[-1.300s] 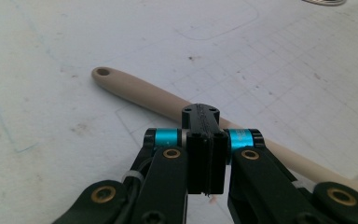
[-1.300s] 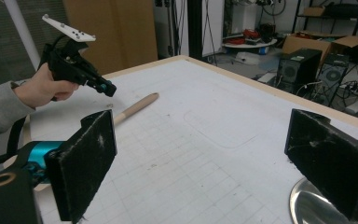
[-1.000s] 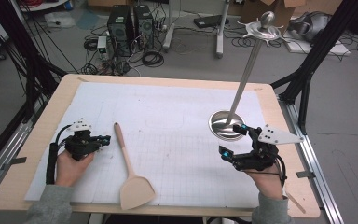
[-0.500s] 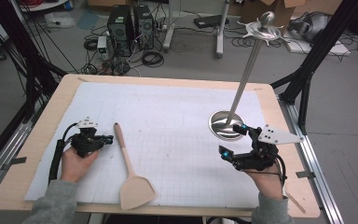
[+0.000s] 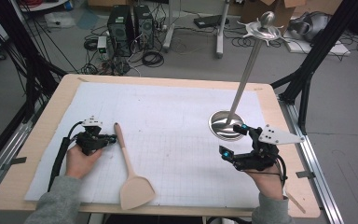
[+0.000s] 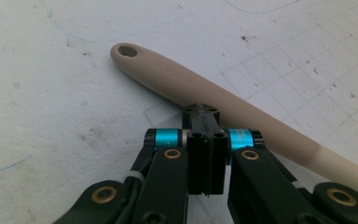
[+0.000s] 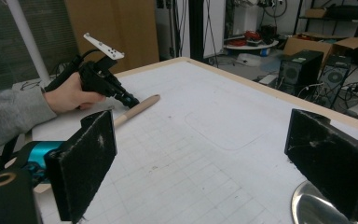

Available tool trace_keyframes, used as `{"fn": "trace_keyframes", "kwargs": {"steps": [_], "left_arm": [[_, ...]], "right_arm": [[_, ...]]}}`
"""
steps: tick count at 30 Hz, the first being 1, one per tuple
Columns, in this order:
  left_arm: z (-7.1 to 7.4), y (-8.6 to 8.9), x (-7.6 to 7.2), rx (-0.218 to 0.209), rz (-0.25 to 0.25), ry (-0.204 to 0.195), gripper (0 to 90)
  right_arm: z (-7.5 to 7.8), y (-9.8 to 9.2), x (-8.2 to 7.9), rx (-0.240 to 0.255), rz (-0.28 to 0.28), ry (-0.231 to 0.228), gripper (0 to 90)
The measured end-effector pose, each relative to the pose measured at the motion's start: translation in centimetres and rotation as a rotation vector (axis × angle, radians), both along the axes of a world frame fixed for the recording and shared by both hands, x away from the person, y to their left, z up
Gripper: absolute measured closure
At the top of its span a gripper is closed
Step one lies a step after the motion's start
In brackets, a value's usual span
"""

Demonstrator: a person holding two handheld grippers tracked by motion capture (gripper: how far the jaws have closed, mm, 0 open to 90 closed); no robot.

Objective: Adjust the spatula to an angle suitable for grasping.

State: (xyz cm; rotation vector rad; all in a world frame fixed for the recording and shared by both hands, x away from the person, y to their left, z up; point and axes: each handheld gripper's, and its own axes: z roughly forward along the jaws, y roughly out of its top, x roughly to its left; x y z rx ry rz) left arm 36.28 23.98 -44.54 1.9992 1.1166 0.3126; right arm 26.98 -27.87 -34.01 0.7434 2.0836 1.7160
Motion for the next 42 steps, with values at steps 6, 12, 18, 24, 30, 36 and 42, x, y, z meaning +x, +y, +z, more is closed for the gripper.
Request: {"fn": "trace_keyframes", "kwargs": {"steps": [6, 12, 18, 24, 30, 36, 42], "left_arm": [[0.4, -1.0, 0.6, 0.044, -0.017, 0.013, 89.4], [0.4, -1.6, 1.3, 0.048, -0.021, 0.018, 89.4], [0.6, -2.9, 1.8, 0.073, -0.037, 0.02, 89.4], [0.8, -4.8, 2.6, 0.091, -0.06, 0.024, 89.4], [0.8, -6.6, 3.0, 0.104, -0.092, 0.023, 89.4], [0.8, -7.7, 3.1, 0.103, -0.11, 0.018, 89.4], [0.8, -7.7, 3.1, 0.101, -0.11, 0.019, 89.5]], "right_arm": [[-0.1, 0.0, 0.1, -0.005, -0.002, 0.004, 8.1], [0.0, -0.1, 0.0, 0.001, -0.002, 0.005, 8.1], [0.0, -0.1, 0.0, -0.003, -0.002, 0.006, 8.1], [0.0, -0.2, 0.0, 0.002, -0.003, 0.0, 8.1], [0.0, -0.4, 0.0, 0.007, -0.004, 0.0, 8.1], [0.0, -0.6, -0.1, 0.009, -0.01, 0.003, 8.1], [-0.1, -0.4, 0.0, 0.003, -0.007, 0.003, 8.1]]}}
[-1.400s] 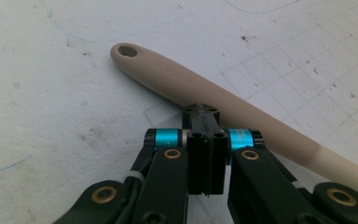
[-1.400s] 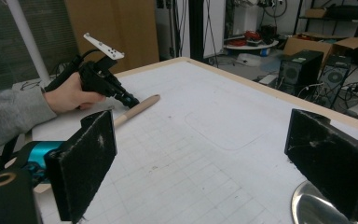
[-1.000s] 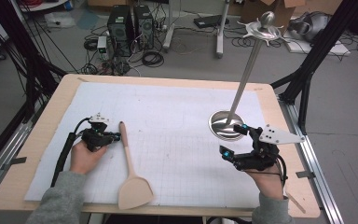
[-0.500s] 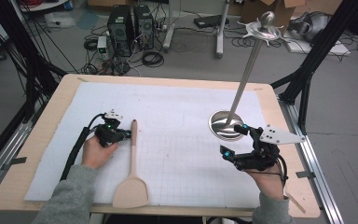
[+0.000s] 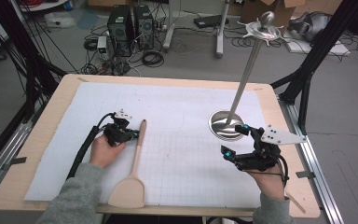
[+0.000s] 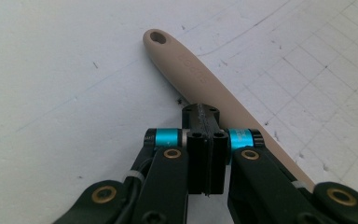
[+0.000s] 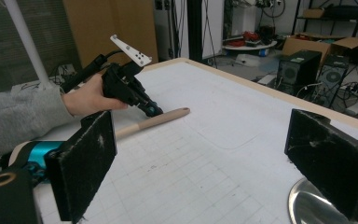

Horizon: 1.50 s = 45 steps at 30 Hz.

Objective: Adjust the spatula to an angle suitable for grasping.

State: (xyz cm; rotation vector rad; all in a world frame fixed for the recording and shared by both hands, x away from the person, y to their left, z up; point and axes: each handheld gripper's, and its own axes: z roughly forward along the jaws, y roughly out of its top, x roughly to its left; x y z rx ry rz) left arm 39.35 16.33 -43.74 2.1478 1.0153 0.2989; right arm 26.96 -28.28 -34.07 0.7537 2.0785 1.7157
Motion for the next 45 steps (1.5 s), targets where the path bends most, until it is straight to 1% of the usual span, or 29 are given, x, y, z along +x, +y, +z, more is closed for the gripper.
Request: {"fn": "trace_keyframes", "kwargs": {"steps": [5, 9, 11, 15, 17, 19, 20, 21, 24, 27, 30, 33, 35, 41, 44, 45], "left_arm": [[0.2, 0.3, -0.1, -0.01, -0.004, -0.009, 89.4], [1.2, 0.8, -0.9, -0.033, -0.032, -0.042, 89.3], [1.6, 0.9, -1.3, -0.054, -0.041, -0.059, 89.3], [2.1, 0.7, -2.5, -0.067, -0.065, -0.082, 89.4], [2.1, 0.6, -3.2, -0.076, -0.078, -0.086, 89.3], [2.2, 0.5, -3.9, -0.075, -0.094, -0.091, 89.3], [2.2, 0.4, -4.1, -0.076, -0.097, -0.091, 89.4], [2.2, 0.4, -4.5, -0.079, -0.108, -0.085, 89.4], [2.1, -0.1, -5.6, -0.061, -0.133, -0.086, 89.4], [1.9, -0.5, -6.6, -0.057, -0.149, -0.084, 89.4], [1.7, -0.9, -7.3, -0.057, -0.162, -0.082, 89.3], [1.5, -1.5, -7.9, -0.05, -0.173, -0.072, 89.4], [1.4, -1.8, -8.2, -0.026, -0.19, -0.074, 89.4], [1.0, -2.6, -9.2, 0.001, -0.218, -0.054, 89.3], [0.5, -2.8, -9.6, 0.026, -0.221, -0.04, 89.4], [0.4, -2.8, -9.7, 0.035, -0.22, -0.041, 89.4]], "right_arm": [[0.0, 0.0, -0.1, 0.004, 0.002, 0.002, 8.1], [0.1, -0.2, -0.1, 0.006, -0.001, -0.002, 8.1], [0.1, -0.2, -0.2, 0.009, 0.0, 0.0, 8.1], [0.1, -0.2, -0.3, 0.008, 0.0, -0.004, 8.1], [0.1, -0.2, -0.3, 0.01, 0.0, -0.003, 8.1], [0.1, -0.2, -0.3, 0.006, -0.001, -0.003, 8.1], [0.1, -0.2, -0.2, 0.005, -0.002, -0.006, 8.1], [0.1, -0.1, -0.2, 0.007, -0.001, 0.003, 8.1], [0.1, 0.0, -0.2, 0.001, 0.001, 0.0, 8.1], [0.0, 0.2, -0.1, -0.001, 0.005, -0.004, 8.1], [0.1, 0.3, -0.2, -0.005, 0.009, 0.002, 8.1], [0.1, 0.4, -0.1, -0.005, 0.011, -0.004, 8.1], [0.1, 0.4, -0.1, -0.002, 0.011, -0.002, 8.1], [0.1, 0.4, -0.1, -0.008, 0.014, -0.005, 8.1], [0.1, 0.4, -0.1, -0.002, 0.012, -0.002, 8.1], [0.1, 0.4, -0.1, -0.002, 0.015, -0.006, 8.1]]}}
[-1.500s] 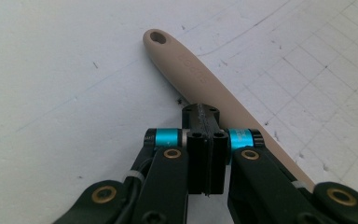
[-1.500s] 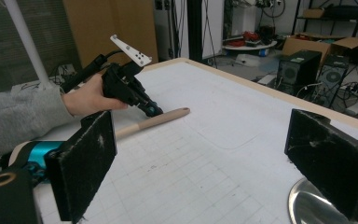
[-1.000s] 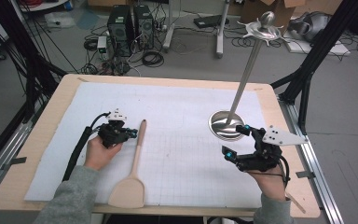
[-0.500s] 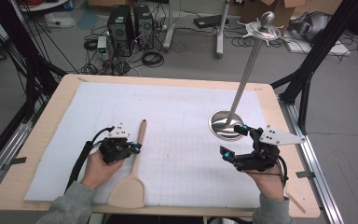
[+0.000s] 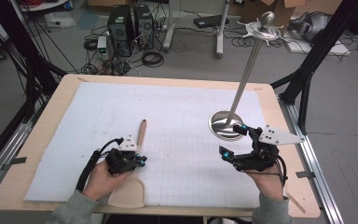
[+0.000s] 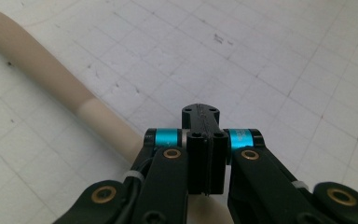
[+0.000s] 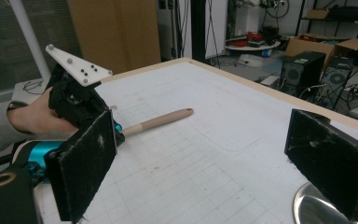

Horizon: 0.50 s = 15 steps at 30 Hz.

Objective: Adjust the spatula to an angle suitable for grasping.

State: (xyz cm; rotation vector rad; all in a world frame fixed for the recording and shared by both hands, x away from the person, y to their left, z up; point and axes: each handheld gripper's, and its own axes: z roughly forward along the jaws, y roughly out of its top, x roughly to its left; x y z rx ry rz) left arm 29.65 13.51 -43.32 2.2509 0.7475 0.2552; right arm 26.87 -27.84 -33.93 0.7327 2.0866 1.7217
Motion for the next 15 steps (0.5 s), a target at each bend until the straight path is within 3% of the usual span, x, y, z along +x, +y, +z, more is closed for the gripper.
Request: {"fn": "trace_keyframes", "kwargs": {"steps": [3, 11, 15], "left_arm": [[0.0, 0.1, -0.1, -0.001, 0.004, 0.0, 89.3], [0.3, -0.2, -0.9, 0.057, 0.001, -0.008, 89.3], [0.3, -0.1, -1.1, 0.064, -0.009, -0.001, 89.4]], "right_arm": [[0.0, 0.0, 0.0, -0.003, 0.0, -0.002, 8.1], [0.0, 0.1, 0.0, -0.005, 0.001, 0.006, 8.1], [0.0, 0.2, 0.0, -0.007, 0.002, 0.01, 8.1]]}}
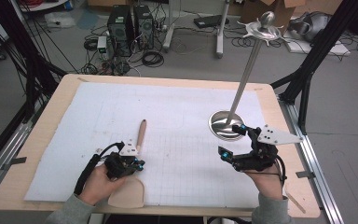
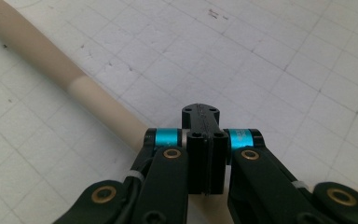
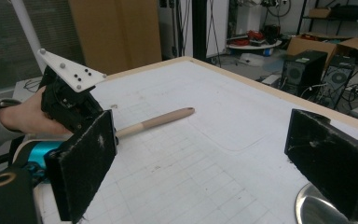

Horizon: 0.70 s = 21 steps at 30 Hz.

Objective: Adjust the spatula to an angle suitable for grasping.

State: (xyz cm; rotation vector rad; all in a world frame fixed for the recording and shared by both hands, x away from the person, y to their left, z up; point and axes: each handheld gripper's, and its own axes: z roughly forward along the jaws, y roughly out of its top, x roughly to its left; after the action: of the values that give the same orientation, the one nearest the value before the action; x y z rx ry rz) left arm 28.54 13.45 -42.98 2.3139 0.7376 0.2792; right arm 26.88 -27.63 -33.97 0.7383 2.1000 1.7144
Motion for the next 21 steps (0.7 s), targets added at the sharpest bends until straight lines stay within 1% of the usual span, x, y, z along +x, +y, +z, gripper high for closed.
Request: {"fn": "trace_keyframes", "kwargs": {"steps": [2, 4, 7, 14, 17, 21], "left_arm": [[0.1, 0.0, -0.1, 0.01, -0.005, -0.009, 89.4], [0.1, 0.0, -0.1, 0.028, -0.01, -0.009, 89.4], [0.3, 0.2, 0.0, 0.051, -0.023, -0.003, 89.5], [0.5, 1.0, 0.5, 0.055, -0.032, 0.015, 89.5], [0.4, 1.3, 0.7, 0.052, -0.042, 0.015, 89.5], [0.5, 1.7, 0.8, 0.06, -0.044, 0.017, 89.5]], "right_arm": [[0.0, 0.0, 0.0, -0.002, -0.001, -0.001, 8.1], [0.0, 0.0, 0.0, -0.001, -0.002, 0.003, 8.1], [0.0, -0.1, 0.0, -0.001, 0.0, -0.005, 8.1], [-0.1, -0.1, 0.0, 0.0, -0.001, 0.0, 8.1], [-0.1, 0.0, 0.0, -0.004, -0.001, 0.001, 8.1], [-0.1, 0.0, 0.0, -0.004, -0.001, 0.006, 8.1]]}}
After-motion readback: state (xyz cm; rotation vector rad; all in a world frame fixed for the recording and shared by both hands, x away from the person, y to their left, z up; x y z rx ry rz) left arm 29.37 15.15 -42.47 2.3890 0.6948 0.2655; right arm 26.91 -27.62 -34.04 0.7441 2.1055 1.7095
